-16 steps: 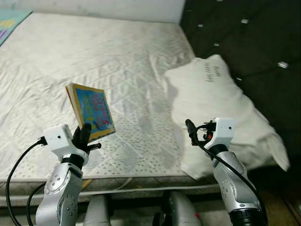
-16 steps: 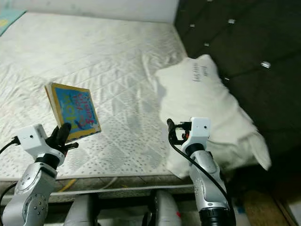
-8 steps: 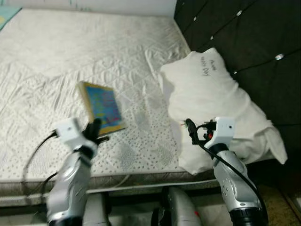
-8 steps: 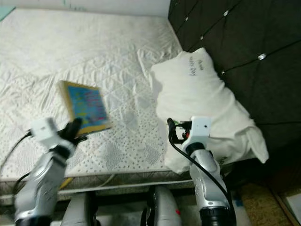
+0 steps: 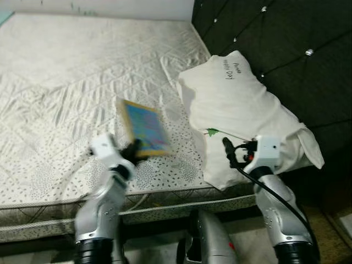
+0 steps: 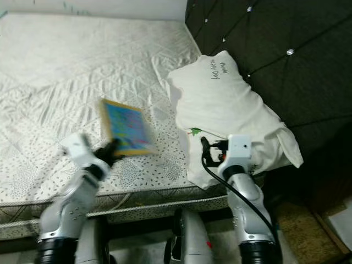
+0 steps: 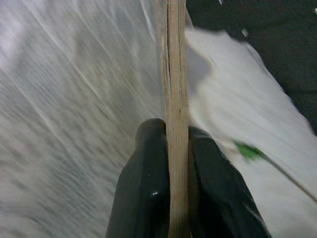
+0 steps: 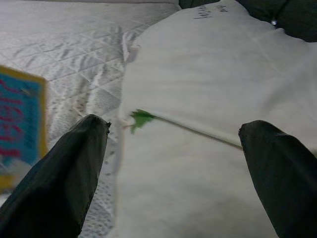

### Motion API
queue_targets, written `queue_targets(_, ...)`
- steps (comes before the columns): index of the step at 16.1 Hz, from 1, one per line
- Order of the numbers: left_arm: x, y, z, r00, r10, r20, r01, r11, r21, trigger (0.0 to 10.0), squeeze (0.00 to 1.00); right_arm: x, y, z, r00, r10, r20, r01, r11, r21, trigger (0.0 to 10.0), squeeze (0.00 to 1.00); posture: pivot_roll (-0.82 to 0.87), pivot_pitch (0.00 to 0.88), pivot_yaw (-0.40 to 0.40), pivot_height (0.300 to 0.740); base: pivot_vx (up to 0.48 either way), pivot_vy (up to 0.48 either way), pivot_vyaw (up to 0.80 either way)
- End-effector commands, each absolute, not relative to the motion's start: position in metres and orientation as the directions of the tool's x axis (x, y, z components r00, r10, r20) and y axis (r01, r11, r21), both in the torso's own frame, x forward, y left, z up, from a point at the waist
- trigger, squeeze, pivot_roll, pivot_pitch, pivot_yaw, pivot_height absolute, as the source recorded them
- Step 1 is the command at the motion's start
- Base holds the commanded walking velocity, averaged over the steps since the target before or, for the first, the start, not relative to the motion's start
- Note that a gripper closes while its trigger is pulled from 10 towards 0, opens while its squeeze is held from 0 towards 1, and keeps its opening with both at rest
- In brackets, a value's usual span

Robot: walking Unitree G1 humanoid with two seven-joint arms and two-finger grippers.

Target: Clean up the room

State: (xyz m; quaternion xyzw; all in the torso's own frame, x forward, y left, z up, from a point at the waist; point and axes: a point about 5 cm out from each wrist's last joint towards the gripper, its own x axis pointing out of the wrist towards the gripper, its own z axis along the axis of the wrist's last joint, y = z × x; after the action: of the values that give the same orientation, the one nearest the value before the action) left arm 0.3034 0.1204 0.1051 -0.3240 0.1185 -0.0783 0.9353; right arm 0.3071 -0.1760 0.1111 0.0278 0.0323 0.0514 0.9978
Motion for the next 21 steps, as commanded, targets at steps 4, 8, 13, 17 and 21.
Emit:
queue_targets(4,0.305,0.109,0.090,0.910,-0.313,-0.273,-0.002,0.652,-0.758,10.0,0.00,0.304,-0.198,0.123,0.997,0.061,-0.041,-0.062,0.998,-0.016,10.0,0.00,-0.16,0.122,-0.122,0.578,0.000,0.000,0.00)
queue_targets(8,0.306,0.116,0.075,0.874,-0.349,-0.338,-0.032,0.653,-0.757,10.0,0.00,0.304,-0.220,0.131,0.999,0.032,-0.039,-0.034,0.997,-0.064,10.0,0.00,-0.20,0.126,-0.146,0.578,0.000,0.000,0.00)
queue_targets(13,0.318,0.135,0.062,0.849,-0.366,-0.380,-0.054,0.655,-0.754,10.0,0.00,0.301,-0.224,0.137,0.999,0.035,-0.037,-0.038,0.995,-0.090,10.0,0.00,-0.24,0.128,-0.159,0.578,0.000,0.000,0.00)
queue_targets(17,0.331,0.153,0.060,0.858,-0.324,-0.398,-0.052,0.717,-0.695,10.0,0.00,0.299,-0.226,0.139,0.999,0.036,-0.038,-0.040,0.994,-0.102,10.0,0.00,-0.25,0.124,-0.160,0.578,0.000,0.000,0.00)
queue_targets(21,0.334,0.163,0.053,0.843,-0.313,-0.437,-0.071,0.741,-0.668,10.0,1.00,0.300,-0.227,0.140,0.999,0.036,-0.038,-0.039,0.994,-0.107,10.0,0.00,-0.26,0.121,-0.160,0.578,0.000,0.000,0.00)
